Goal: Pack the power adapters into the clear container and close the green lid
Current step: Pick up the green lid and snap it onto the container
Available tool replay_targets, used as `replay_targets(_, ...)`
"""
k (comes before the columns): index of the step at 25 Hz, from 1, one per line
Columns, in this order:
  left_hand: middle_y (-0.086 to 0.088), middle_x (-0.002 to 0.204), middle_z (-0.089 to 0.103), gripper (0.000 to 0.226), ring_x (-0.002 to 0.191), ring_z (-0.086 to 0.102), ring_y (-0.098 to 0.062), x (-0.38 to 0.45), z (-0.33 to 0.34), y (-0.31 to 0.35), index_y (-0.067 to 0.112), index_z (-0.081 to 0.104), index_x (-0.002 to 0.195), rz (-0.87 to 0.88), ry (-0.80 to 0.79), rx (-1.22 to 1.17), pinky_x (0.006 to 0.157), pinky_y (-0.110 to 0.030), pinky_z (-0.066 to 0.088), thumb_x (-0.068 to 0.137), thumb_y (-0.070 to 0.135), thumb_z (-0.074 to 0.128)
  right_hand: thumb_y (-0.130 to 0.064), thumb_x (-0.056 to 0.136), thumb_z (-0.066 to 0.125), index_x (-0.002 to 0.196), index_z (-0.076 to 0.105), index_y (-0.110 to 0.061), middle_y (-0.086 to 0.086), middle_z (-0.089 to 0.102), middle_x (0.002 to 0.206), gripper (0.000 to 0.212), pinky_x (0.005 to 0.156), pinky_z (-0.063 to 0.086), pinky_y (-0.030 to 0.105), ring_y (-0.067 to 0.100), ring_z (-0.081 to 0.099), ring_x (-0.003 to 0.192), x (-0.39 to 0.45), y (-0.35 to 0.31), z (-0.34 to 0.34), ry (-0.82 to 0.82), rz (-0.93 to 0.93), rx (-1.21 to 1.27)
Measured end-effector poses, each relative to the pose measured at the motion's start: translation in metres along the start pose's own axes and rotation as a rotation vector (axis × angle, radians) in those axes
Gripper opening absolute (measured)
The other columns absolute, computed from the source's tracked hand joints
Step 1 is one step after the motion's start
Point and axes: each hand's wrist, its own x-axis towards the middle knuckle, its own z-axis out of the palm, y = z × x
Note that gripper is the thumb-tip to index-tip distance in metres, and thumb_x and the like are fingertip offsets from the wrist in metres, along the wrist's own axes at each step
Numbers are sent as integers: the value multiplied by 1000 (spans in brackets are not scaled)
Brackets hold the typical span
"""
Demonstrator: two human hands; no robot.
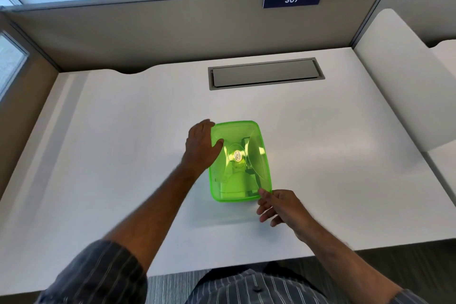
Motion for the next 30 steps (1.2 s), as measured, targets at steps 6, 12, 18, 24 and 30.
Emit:
replay_targets(6, -10, 163, 40, 66, 152, 33, -32, 48, -2, 10, 19, 36, 157, -104, -311, 92, 122, -48, 31, 101, 49, 55, -47, 92, 69, 95, 71, -1, 18, 78, 84, 46, 46, 49, 27, 29, 74, 68, -4, 5, 9, 51, 14, 136)
replay_targets(12, -16, 145, 53, 58, 132, 52, -35, 31, 3, -9, 11, 49, 145, -212, -207, -167, 112, -46, 42, 99, 43, 63, -44, 93, 70, 91, 70, -3, 12, 76, 79, 41, 45, 50, 26, 29, 75, 67, 2, -1, 1, 94, -12, 195)
replay_targets(18, -17, 129, 60, 57, 119, 60, -37, 3, -5, -36, 8, 56, 132, -331, -96, -273, 103, -51, 49, 91, 44, 73, -38, 91, 73, 88, 64, -8, 7, 71, 77, 31, 47, 52, 29, 32, 76, 71, 14, -11, -6, 124, -52, 198)
replay_targets(24, -18, 125, 61, 57, 112, 64, -39, -38, -13, -57, 15, 56, 129, -402, -82, -323, 97, -53, 53, 87, 49, 76, -24, 87, 79, 97, 58, -9, 6, 65, 83, 28, 50, 55, 33, 22, 72, 68, 25, -24, -11, 139, -107, 182)
replay_targets(30, -12, 119, 65, 73, 106, 67, -33, -92, -8, -54, 21, 56, 124, -507, -110, -353, 94, -52, 55, 75, 74, 69, -19, 93, 72, 109, 63, -13, 9, 67, 92, 19, 55, 56, 32, 15, 68, 70, 39, -41, -22, 181, -157, 64)
